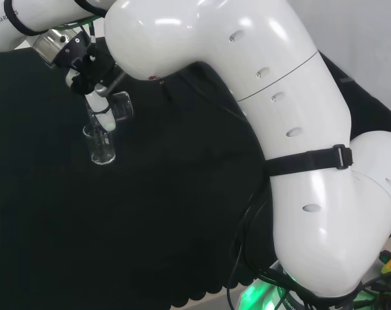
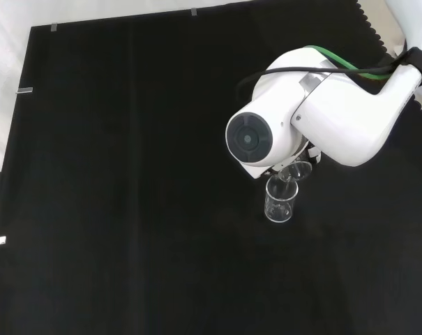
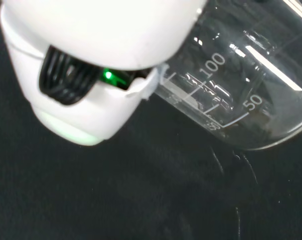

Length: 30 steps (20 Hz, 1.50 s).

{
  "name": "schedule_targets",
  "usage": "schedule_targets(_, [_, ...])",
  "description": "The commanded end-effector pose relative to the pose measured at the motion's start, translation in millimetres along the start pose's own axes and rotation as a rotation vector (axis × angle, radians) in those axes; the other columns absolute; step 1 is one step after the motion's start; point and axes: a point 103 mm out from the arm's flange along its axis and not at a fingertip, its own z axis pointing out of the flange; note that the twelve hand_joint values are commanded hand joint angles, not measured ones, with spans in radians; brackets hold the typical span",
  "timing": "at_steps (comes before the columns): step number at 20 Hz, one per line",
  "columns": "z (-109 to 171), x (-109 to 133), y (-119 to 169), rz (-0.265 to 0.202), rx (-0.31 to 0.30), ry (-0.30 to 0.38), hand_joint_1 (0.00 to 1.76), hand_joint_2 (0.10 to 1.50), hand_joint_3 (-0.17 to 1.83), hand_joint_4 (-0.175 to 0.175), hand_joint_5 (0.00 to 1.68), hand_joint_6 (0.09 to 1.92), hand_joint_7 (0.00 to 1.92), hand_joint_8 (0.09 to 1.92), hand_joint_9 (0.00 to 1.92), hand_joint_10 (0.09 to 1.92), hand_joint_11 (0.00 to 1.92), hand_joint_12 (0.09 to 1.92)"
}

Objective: Pour the water from the handheld beaker into the one on the table.

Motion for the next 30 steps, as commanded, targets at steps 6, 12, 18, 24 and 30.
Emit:
schedule_targets(6, [-4.1, 4.1, -2.2, 0.023, 0.027, -0.034, 1.44, 0.56, 0.69, -0.175, 1.44, 0.33, 1.64, 0.09, 1.45, 0.37, 1.28, 0.70])
schedule_targets(12, [-2.4, 2.1, -2.8, 0.036, 0.028, -0.039, 1.44, 0.56, 0.69, -0.175, 1.44, 0.33, 1.64, 0.09, 1.45, 0.37, 1.28, 0.70])
schedule_targets(18, [-1.6, 2.3, -2.0, 0.028, 0.021, -0.046, 1.44, 0.56, 0.69, -0.175, 1.44, 0.33, 1.64, 0.09, 1.45, 0.37, 1.28, 0.70])
schedule_targets(24, [-1.8, 2.8, -2.1, 0.047, 0.032, -0.053, 1.44, 0.56, 0.69, -0.175, 1.44, 0.33, 1.64, 0.09, 1.45, 0.37, 1.28, 0.70])
schedule_targets(30, [-2.9, -0.8, -3.5, 0.054, 0.028, -0.050, 1.44, 0.56, 0.69, -0.175, 1.44, 0.33, 1.64, 0.09, 1.45, 0.37, 1.28, 0.69])
